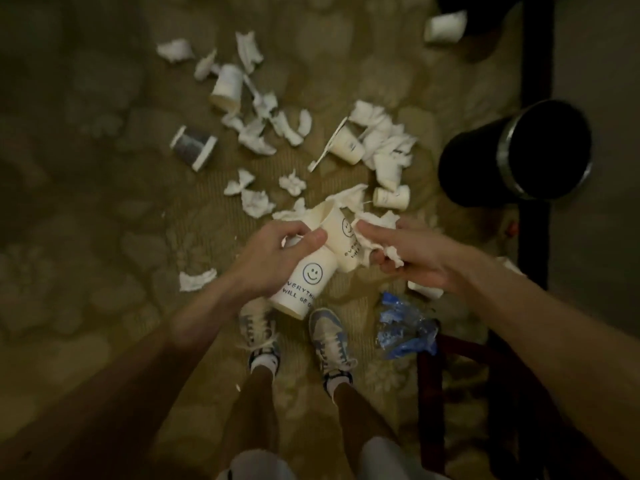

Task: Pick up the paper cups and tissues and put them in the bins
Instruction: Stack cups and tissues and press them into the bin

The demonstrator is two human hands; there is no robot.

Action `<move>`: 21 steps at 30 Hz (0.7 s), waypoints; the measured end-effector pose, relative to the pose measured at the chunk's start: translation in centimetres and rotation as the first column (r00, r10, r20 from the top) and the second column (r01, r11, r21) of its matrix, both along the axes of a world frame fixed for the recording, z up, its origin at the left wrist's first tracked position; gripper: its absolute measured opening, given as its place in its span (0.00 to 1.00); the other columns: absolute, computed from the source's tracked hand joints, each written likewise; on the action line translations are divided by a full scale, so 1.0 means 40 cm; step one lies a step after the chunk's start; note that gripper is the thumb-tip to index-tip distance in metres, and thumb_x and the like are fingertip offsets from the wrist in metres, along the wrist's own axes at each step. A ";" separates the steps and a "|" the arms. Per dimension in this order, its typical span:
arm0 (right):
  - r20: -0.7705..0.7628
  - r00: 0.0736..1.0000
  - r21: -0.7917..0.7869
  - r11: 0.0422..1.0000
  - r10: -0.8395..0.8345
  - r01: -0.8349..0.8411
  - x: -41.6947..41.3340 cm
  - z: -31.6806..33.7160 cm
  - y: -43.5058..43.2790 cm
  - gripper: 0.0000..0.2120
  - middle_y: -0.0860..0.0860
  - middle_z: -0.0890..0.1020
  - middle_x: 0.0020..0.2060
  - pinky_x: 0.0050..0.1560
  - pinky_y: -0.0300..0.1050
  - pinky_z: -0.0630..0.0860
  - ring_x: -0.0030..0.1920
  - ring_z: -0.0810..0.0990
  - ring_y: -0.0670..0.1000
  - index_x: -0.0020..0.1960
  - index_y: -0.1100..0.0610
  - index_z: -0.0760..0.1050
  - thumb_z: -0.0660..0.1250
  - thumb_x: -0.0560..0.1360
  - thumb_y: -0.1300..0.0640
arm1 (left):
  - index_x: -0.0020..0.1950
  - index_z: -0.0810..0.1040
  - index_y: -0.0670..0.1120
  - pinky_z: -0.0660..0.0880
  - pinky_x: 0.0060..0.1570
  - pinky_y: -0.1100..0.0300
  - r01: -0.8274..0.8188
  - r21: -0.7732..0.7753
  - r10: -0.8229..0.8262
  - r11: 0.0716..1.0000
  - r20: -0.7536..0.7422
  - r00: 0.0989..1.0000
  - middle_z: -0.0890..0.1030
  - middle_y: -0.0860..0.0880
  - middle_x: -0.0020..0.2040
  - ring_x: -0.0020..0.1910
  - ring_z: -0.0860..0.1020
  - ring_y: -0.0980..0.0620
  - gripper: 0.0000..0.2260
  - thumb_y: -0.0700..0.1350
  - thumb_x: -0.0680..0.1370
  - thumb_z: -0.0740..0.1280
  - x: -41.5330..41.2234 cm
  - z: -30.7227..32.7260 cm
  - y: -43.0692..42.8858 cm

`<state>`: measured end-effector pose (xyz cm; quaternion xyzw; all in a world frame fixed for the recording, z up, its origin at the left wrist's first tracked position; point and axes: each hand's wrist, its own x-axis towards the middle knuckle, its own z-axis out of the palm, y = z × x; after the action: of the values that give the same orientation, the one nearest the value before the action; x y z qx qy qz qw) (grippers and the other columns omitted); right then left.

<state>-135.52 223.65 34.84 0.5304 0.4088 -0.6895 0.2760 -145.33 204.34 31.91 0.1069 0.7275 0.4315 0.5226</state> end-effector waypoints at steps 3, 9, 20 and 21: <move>-0.003 0.996 0.141 0.986 -0.090 0.090 0.004 0.051 0.006 0.13 0.55 0.84 0.49 0.27 0.38 0.72 0.34 0.78 0.46 0.59 0.59 0.77 0.70 0.77 0.55 | 0.41 0.81 0.49 0.70 0.26 0.68 0.104 0.019 -0.104 0.994 -0.031 0.994 0.82 0.56 0.33 0.29 0.79 0.61 0.13 0.57 0.78 0.67 -0.023 0.056 0.051; -0.084 0.936 0.188 0.917 -0.343 0.352 0.053 0.092 0.055 0.15 0.53 0.82 0.40 0.23 0.36 0.70 0.27 0.76 0.44 0.60 0.64 0.75 0.70 0.77 0.58 | 0.42 0.81 0.50 0.66 0.20 0.67 0.226 0.034 -0.226 0.973 -0.004 0.974 0.79 0.54 0.28 0.22 0.74 0.59 0.13 0.58 0.78 0.67 -0.026 0.095 0.172; -0.076 0.818 0.227 0.789 -0.570 0.571 0.211 0.073 0.360 0.11 0.52 0.79 0.34 0.22 0.35 0.69 0.27 0.72 0.44 0.56 0.63 0.77 0.70 0.76 0.58 | 0.46 0.80 0.47 0.65 0.23 0.62 0.301 0.102 -0.307 0.948 0.044 0.951 0.72 0.53 0.23 0.21 0.68 0.55 0.15 0.59 0.79 0.65 0.105 0.066 0.544; -0.077 0.815 0.237 0.783 -0.575 0.575 0.225 0.064 0.402 0.11 0.52 0.79 0.34 0.23 0.35 0.69 0.27 0.72 0.44 0.55 0.63 0.77 0.70 0.77 0.58 | 0.47 0.80 0.47 0.65 0.23 0.63 0.304 0.099 -0.309 0.947 0.042 0.950 0.72 0.53 0.23 0.20 0.68 0.56 0.15 0.58 0.79 0.65 0.119 0.057 0.590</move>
<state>-126.54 239.71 37.38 0.6597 0.3113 -0.6838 -0.0160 -140.57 227.94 34.21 0.2301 0.6665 0.3805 0.5984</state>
